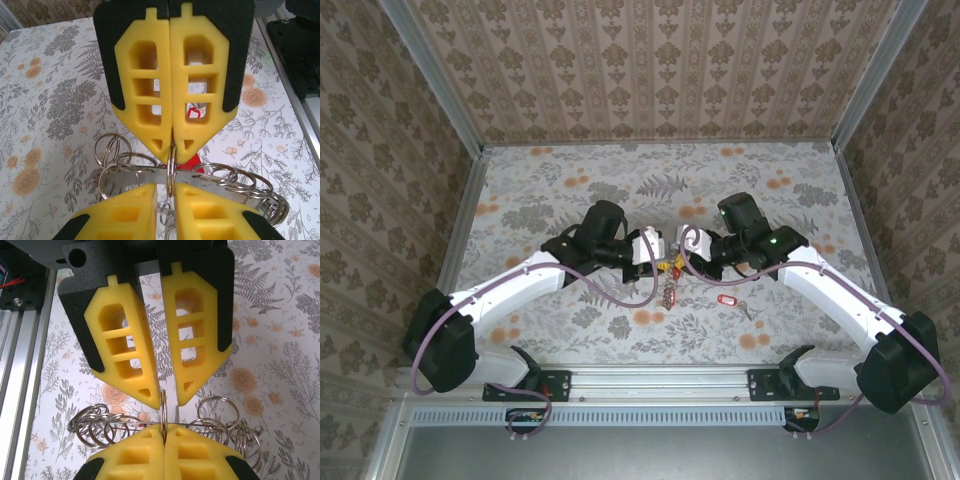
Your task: Put the keys on the keyring
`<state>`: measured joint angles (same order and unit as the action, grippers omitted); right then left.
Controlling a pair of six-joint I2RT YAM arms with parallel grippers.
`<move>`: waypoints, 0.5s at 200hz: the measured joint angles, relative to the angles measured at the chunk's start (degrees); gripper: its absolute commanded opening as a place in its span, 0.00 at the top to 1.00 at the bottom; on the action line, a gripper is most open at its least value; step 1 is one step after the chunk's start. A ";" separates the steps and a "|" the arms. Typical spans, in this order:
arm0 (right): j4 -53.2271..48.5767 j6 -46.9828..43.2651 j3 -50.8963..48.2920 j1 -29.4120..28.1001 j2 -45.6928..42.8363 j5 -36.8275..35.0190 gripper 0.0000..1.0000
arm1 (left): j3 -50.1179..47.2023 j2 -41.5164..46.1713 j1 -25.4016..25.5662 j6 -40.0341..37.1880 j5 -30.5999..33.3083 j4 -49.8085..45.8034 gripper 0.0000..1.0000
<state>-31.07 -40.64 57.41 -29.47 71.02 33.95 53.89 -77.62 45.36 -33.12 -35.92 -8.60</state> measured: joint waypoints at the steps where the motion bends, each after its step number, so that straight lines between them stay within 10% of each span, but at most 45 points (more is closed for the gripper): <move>1: -0.07 0.00 0.04 -0.02 0.00 -0.04 1.00 | 0.00 0.00 0.00 -0.02 0.02 -0.02 0.84; 100: -1.51 -1.03 0.79 -0.92 0.35 -1.46 1.00 | 0.04 -1.40 -0.02 0.11 -1.68 1.42 0.85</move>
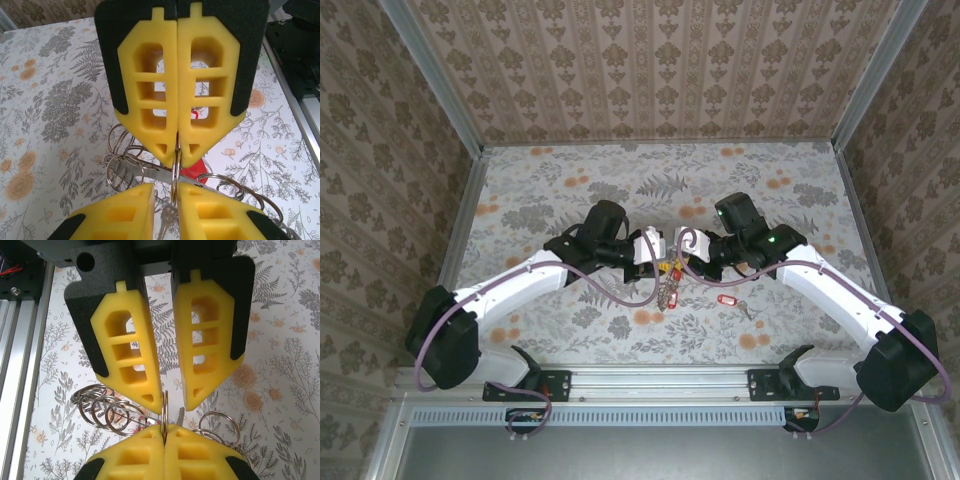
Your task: Put the keys on the keyring
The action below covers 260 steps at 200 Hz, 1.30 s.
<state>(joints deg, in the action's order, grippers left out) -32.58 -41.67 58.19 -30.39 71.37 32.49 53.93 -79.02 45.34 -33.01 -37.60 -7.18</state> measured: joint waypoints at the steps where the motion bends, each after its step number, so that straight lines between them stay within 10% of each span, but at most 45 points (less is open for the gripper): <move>1: 0.00 0.00 0.00 0.00 0.00 0.00 1.00 | 0.00 -0.02 0.00 0.00 -0.07 0.02 0.85; 114: 13.44 7.63 -8.66 3.54 -3.08 5.57 0.86 | -7.08 -0.11 -1.25 9.86 -4.98 16.44 1.00; 172: 21.73 13.18 -11.45 5.66 -3.23 10.56 0.97 | -10.19 -0.11 -2.49 15.76 -6.58 25.88 1.00; 204: 21.33 13.07 -11.37 5.77 -3.17 10.99 0.99 | -10.36 -0.04 -2.58 15.76 -6.45 26.23 0.80; 260: 14.82 9.79 -7.82 5.51 -2.19 11.15 0.98 | -7.74 1.03 -1.46 11.04 -4.37 19.50 0.78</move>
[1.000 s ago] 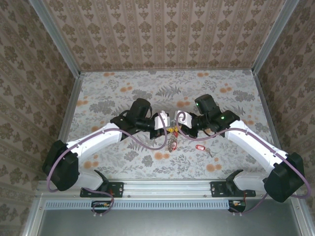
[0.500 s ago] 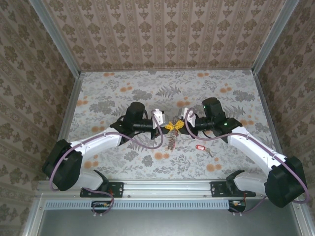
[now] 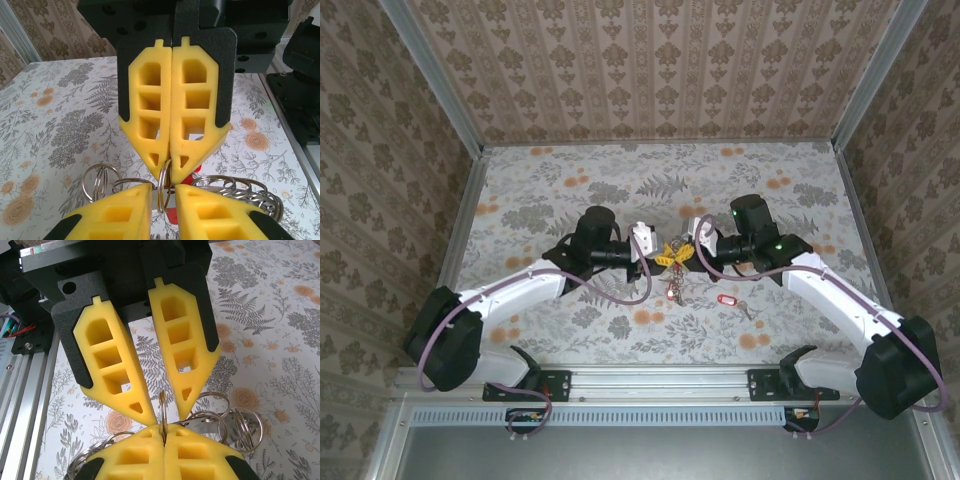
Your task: Put the keys on the keyring
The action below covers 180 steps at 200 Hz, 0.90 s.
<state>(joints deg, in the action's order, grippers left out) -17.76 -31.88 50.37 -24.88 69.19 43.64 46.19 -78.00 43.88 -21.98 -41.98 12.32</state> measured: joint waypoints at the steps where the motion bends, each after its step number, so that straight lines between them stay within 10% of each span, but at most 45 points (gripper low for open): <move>1: -0.20 -0.09 0.11 0.00 0.00 -0.04 0.98 | 0.04 0.00 0.02 -0.04 0.00 -0.11 0.78; 95: -9.75 -4.63 4.76 -2.27 2.08 -6.34 0.89 | 4.74 -0.68 2.10 -7.06 4.26 -11.61 1.00; 180: 11.58 6.75 -6.21 0.92 0.50 2.29 0.81 | -6.29 -1.38 -1.73 10.40 -3.96 14.69 1.00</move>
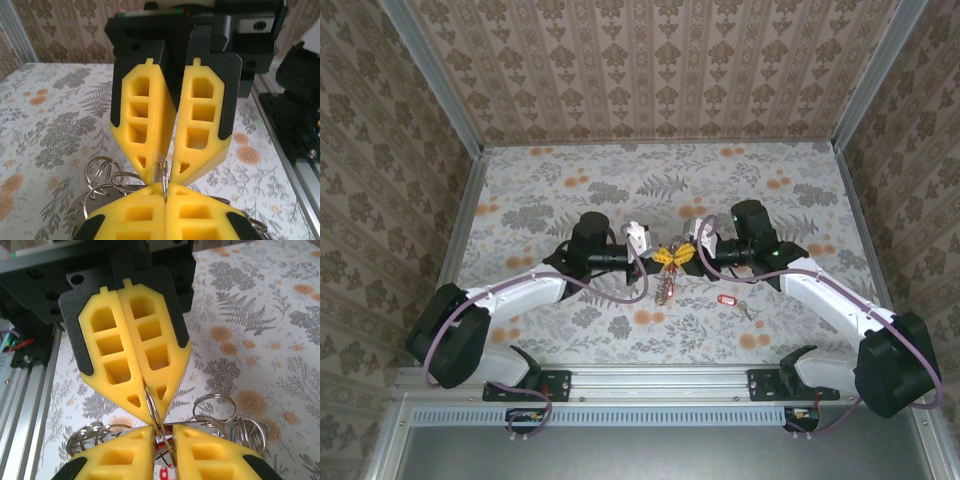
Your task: Put the keys on the keyring
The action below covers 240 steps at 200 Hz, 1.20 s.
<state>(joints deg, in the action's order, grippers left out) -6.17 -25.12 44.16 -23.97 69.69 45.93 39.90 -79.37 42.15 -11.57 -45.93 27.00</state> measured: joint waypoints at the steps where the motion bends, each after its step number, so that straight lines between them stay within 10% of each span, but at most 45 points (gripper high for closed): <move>1: 0.26 0.13 -0.09 0.04 0.00 0.09 0.81 | -0.13 -0.07 -0.07 0.28 -0.11 0.44 1.00; 93: 5.97 4.44 -0.57 2.19 0.33 4.00 0.76 | -1.31 -0.83 -1.33 6.43 -2.58 10.84 1.00; 191: 1.92 4.11 -0.17 2.16 0.15 3.26 0.97 | -1.31 -0.83 -1.27 6.40 -3.80 12.39 1.00; 240: -4.57 1.60 2.19 2.16 -1.07 0.74 0.74 | -1.18 -0.59 -0.87 3.80 -3.30 9.38 1.00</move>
<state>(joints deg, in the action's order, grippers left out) -10.74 -23.53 46.35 -21.80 68.62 46.68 38.72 -79.96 41.28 -7.77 -49.23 36.38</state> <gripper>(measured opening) 0.242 0.042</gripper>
